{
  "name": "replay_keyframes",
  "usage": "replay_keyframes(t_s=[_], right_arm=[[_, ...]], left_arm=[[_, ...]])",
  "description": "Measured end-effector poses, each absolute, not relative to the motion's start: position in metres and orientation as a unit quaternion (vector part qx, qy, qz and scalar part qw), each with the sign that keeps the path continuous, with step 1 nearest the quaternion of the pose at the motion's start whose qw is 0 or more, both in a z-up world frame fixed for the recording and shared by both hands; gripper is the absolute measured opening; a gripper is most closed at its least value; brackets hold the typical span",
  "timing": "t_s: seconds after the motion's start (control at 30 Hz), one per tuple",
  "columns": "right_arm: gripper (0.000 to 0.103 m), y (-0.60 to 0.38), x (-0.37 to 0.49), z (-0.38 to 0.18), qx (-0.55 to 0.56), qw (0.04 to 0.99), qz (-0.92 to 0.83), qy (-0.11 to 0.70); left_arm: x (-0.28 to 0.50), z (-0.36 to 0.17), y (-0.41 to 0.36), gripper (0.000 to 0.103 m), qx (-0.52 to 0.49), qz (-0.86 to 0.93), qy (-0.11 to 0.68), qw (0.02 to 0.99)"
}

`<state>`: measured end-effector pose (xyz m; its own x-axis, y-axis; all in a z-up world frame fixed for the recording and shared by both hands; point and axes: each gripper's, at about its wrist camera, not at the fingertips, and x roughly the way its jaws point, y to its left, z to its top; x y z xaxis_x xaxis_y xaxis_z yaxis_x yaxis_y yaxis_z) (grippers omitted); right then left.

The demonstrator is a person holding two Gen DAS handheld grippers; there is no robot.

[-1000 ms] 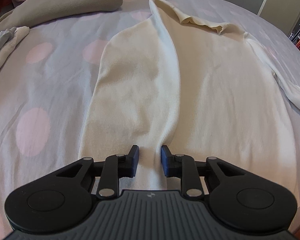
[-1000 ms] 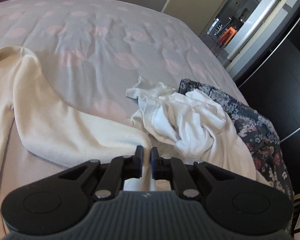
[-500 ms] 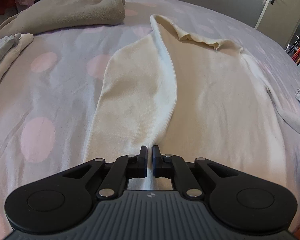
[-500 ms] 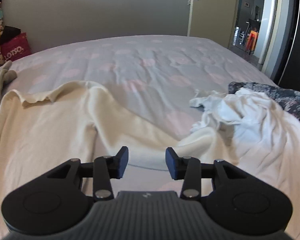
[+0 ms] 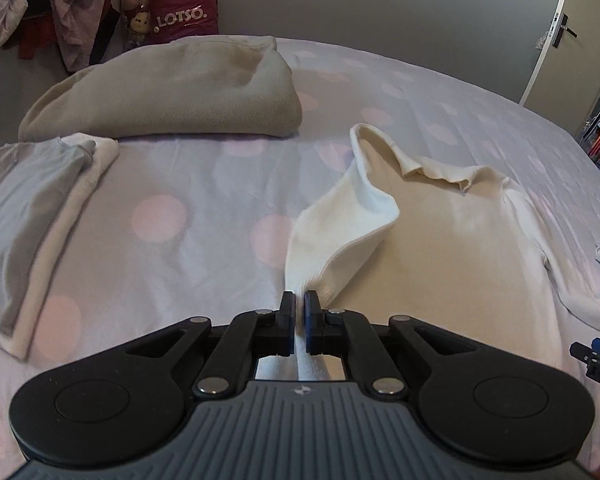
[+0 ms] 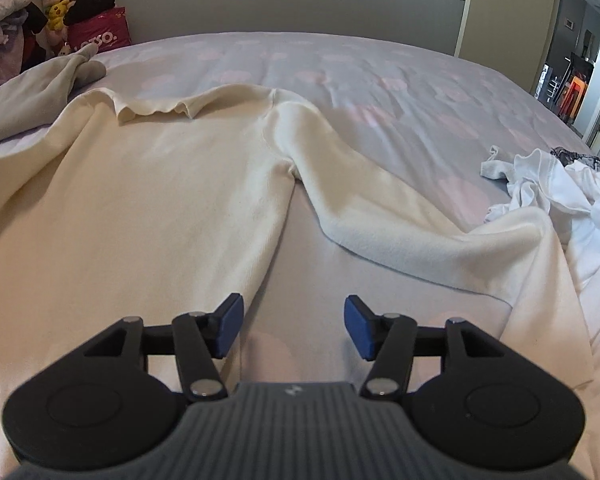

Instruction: Fold clothes

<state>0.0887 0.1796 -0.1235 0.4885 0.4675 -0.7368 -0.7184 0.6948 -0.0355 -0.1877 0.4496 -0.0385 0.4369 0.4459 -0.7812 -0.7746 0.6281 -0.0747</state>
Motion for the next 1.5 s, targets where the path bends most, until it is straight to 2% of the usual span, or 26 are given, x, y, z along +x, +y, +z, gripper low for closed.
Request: replay_keyframes(t_s=[0.27, 0.6, 0.73, 0.8, 0.9, 0.93, 1.13, 1.23, 1.5], right_arm=[[0.059, 0.181, 0.091, -0.130, -0.174, 0.839, 0.352, 0.376], [0.060, 0.184, 0.095, -0.137, -0.168, 0.833, 0.354, 0.391], [0.062, 0.186, 0.098, -0.142, -0.165, 0.829, 0.354, 0.401], [0.062, 0.186, 0.100, -0.143, -0.160, 0.827, 0.355, 0.405], [0.062, 0.185, 0.103, -0.143, -0.150, 0.825, 0.356, 0.413], [0.062, 0.184, 0.104, -0.143, -0.147, 0.824, 0.356, 0.415], [0.062, 0.177, 0.105, -0.136, -0.127, 0.805, 0.364, 0.451], [0.062, 0.175, 0.100, -0.132, -0.131, 0.794, 0.368, 0.465], [0.062, 0.163, 0.082, -0.120, -0.119, 0.766, 0.378, 0.506]], left_arm=[[-0.197, -0.023, 0.514, 0.002, -0.184, 0.419, 0.393, 0.798], [-0.196, -0.060, 0.595, 0.001, -0.130, 0.505, 0.435, 0.734], [-0.196, -0.070, 0.611, 0.001, -0.144, 0.505, 0.433, 0.733], [-0.194, -0.072, 0.607, 0.005, -0.150, 0.498, 0.435, 0.735], [-0.189, -0.070, 0.591, 0.022, -0.155, 0.477, 0.436, 0.747], [-0.188, -0.070, 0.583, 0.025, -0.163, 0.466, 0.436, 0.752], [-0.185, -0.070, 0.525, 0.026, -0.227, 0.380, 0.448, 0.777], [-0.185, -0.077, 0.494, 0.030, -0.238, 0.358, 0.464, 0.774], [-0.194, -0.105, 0.443, 0.030, -0.297, 0.331, 0.498, 0.745]])
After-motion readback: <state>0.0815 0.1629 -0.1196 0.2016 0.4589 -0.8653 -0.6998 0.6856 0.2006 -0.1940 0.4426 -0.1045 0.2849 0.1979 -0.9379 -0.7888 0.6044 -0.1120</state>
